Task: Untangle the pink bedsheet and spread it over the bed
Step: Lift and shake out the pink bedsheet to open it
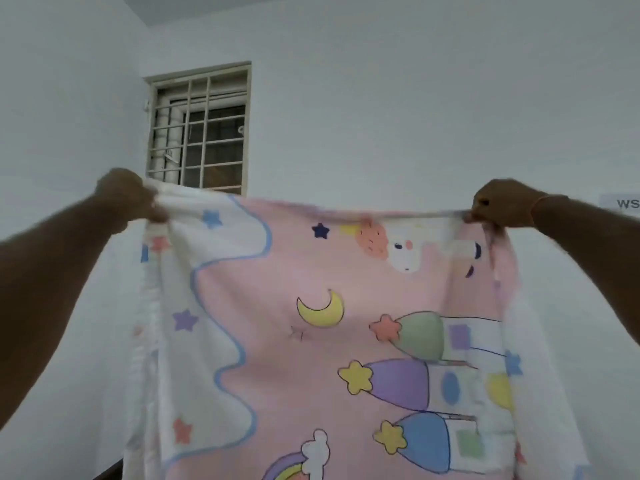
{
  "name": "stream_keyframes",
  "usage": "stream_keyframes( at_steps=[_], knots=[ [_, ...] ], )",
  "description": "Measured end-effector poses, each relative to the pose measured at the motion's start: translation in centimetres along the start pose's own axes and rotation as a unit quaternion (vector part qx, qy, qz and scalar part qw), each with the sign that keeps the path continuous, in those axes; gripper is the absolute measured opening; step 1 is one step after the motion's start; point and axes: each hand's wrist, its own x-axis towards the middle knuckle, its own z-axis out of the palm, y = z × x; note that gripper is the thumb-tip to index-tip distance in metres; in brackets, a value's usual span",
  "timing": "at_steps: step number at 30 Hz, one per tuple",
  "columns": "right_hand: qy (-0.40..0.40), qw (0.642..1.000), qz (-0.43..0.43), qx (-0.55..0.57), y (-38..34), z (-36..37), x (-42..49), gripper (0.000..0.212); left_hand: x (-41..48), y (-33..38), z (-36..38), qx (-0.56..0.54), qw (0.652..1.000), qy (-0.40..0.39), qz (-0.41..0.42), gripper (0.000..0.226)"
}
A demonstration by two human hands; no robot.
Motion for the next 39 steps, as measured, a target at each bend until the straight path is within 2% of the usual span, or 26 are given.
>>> stream_keyframes(
  at_steps=[1,3,4,5,6,7,8,10,11,12,14,15,16,17,18,19,20,21,24,26,29,32,36,39],
  knots=[
    [0.031,0.999,-0.008,0.008,-0.4,-0.8,0.1,0.031,0.5,0.5,-0.7,-0.031,0.998,0.039,0.024,0.039],
    [0.126,0.99,-0.013,0.059,-0.8,-2.4,0.9,0.03,0.8,1.6,-1.5,-0.078,0.993,0.086,0.013,0.035],
    [0.142,0.987,-0.015,0.072,-1.1,-2.7,1.4,0.032,1.4,1.9,-1.7,-0.09,0.995,0.043,0.01,0.031],
    [0.117,0.991,-0.012,0.061,-1.5,-3.0,1.4,0.033,1.1,2.2,-2.0,-0.073,0.997,-0.026,-0.003,0.031],
    [0.065,0.997,-0.008,0.029,-2.0,-2.7,1.0,0.034,0.8,1.7,-2.1,0.044,0.996,-0.079,0.012,0.037],
    [0.03,0.999,0.001,0.019,-2.1,-2.0,0.7,0.036,1.0,1.2,-2.1,0.082,0.995,-0.049,0.023,0.044],
    [0.032,0.999,0.009,0.011,-2.0,-1.6,0.4,0.039,1.3,0.7,-2.1,0.05,0.998,-0.041,0.011,0.045],
    [0.072,0.996,0.028,0.037,-1.8,-1.6,0.3,0.043,1.7,0.1,-2.5,-0.102,0.994,-0.015,-0.024,0.03],
    [0.093,0.994,0.031,0.05,-1.7,-1.6,0.6,0.041,1.7,0.4,-2.7,-0.102,0.994,0.028,-0.008,0.024],
    [0.087,0.994,0.029,0.059,-1.8,-1.7,0.9,0.037,1.1,0.8,-2.9,-0.045,0.999,0.002,0.024,0.025],
    [0.005,0.996,0.044,0.075,-2.4,-1.8,0.3,0.03,0.9,0.6,-2.5,0.017,0.999,-0.029,0.042,0.036],
    [0.008,0.996,0.033,0.084,-2.6,-1.7,0.0,0.031,0.9,0.7,-2.4,-0.067,0.998,-0.005,0.006,0.034],
    [0.042,0.995,0.02,0.092,-2.7,-1.5,0.0,0.032,0.7,0.7,-2.7,-0.085,0.996,0.018,0.014,0.028],
    [0.077,0.992,0.019,0.098,-2.4,-1.6,0.2,0.032,0.5,0.5,-2.8,-0.114,0.991,0.074,0.015,0.031],
    [0.1,0.99,0.015,0.097,-2.3,-1.7,0.4,0.031,1.0,0.0,-2.5,-0.062,0.994,0.084,0.025,0.033],
    [0.083,0.992,0.013,0.093,-2.4,-1.9,0.5,0.03,1.1,-0.4,-2.4,-0.058,0.997,0.054,0.014,0.03],
    [0.061,0.993,0.016,0.098,-2.8,-1.8,0.4,0.029,1.5,-1.3,-2.0,0.001,1.0,0.02,0.018,0.03],
    [0.048,0.995,0.015,0.09,-2.9,-1.6,0.3,0.03,2.8,-2.3,-1.7,-0.039,0.999,0.019,0.014,0.032],
    [0.102,0.987,0.007,0.124,-2.7,-1.2,0.5,0.034,2.2,-2.2,-2.1,-0.046,0.995,0.083,-0.004,0.03],
    [0.072,0.991,0.001,0.109,-2.9,-0.7,0.3,0.032,1.0,-2.0,-1.6,-0.034,0.997,0.069,0.009,0.04],
    [0.103,0.986,0.017,0.128,-2.5,-0.2,0.4,0.026,0.2,-2.3,-1.1,-0.089,0.986,0.137,0.037,0.035],
    [0.09,0.987,0.007,0.133,-2.6,-0.2,0.8,0.025,0.2,-2.5,-1.1,-0.087,0.994,0.071,0.01,0.041],
    [0.132,0.968,0.006,0.213,-2.7,-0.5,0.7,0.026,1.1,-2.4,-2.3,-0.093,0.987,0.13,-0.021,0.036],
    [0.118,0.964,-0.002,0.24,-2.6,0.2,0.3,0.024,1.7,-2.3,-2.7,-0.102,0.991,0.079,-0.023,0.03]
  ],
)
